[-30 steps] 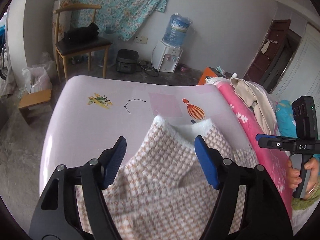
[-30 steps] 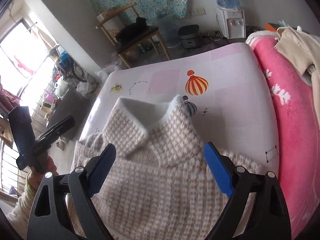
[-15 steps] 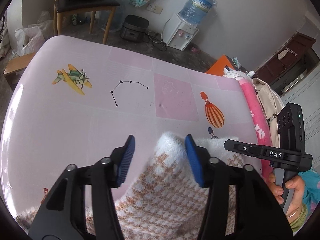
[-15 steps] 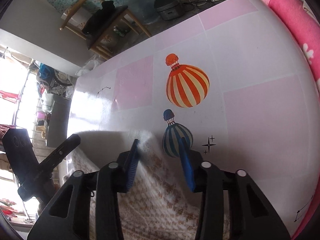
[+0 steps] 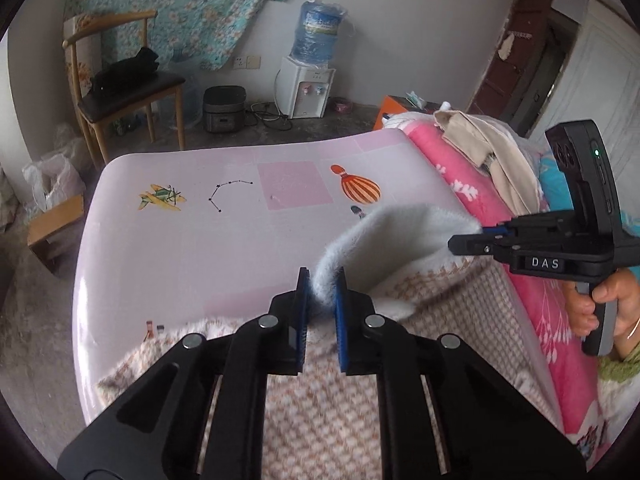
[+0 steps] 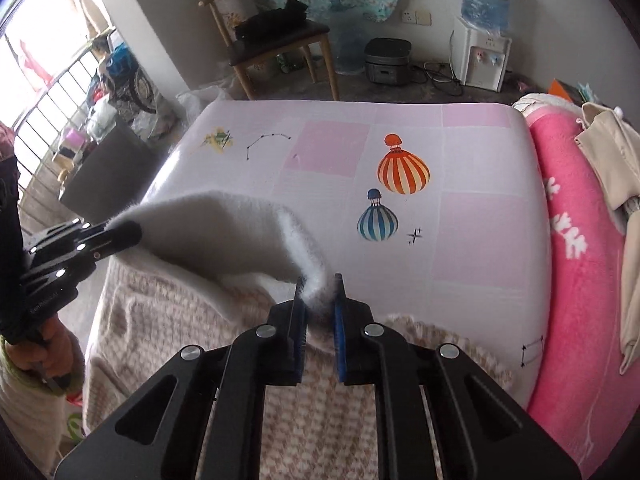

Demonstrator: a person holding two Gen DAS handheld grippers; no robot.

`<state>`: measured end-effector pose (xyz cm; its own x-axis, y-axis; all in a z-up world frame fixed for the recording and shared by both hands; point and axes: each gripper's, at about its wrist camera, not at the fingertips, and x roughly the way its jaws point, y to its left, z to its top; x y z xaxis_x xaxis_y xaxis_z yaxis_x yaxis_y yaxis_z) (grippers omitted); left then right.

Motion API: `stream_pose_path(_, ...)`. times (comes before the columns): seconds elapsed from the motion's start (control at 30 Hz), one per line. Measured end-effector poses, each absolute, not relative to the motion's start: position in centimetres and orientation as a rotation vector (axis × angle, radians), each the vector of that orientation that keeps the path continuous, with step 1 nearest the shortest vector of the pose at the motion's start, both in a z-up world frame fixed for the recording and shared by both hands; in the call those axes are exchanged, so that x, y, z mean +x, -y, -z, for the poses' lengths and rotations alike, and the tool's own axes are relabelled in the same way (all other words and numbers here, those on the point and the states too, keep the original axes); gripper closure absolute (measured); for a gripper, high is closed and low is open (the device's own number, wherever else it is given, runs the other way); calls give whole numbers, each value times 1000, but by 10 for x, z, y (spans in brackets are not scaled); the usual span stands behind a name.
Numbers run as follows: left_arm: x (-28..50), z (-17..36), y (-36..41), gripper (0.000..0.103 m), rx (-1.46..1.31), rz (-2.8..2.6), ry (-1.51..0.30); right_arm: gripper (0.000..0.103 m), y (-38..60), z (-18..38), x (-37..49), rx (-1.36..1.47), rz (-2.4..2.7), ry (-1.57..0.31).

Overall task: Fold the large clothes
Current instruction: 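Fold the held collar edge over the coat with both grippers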

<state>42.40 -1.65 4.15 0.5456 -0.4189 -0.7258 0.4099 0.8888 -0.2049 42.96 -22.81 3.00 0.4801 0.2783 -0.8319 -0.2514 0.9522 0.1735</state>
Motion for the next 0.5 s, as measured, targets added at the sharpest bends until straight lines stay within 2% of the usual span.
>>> stream_pose_path(0.3,360,0,-3,92,26,468,-930,89,222,10,358,-47,-326,-1047)
stream_pose_path(0.37,355,11,-6,92,27,465,-950,82,221,17,350,-61,-335,-1071)
stream_pose_path(0.4,353,15,-7,92,29,464,-955,71,220,17,347,-74,-340,-1088)
stream_pose_path(0.47,351,21,-8,92,41,460,-958,59,218,10,341,-73,-367,-1109)
stream_pose_path(0.5,349,23,-7,91,49,461,-958,58,217,0,337,-58,-395,-1093)
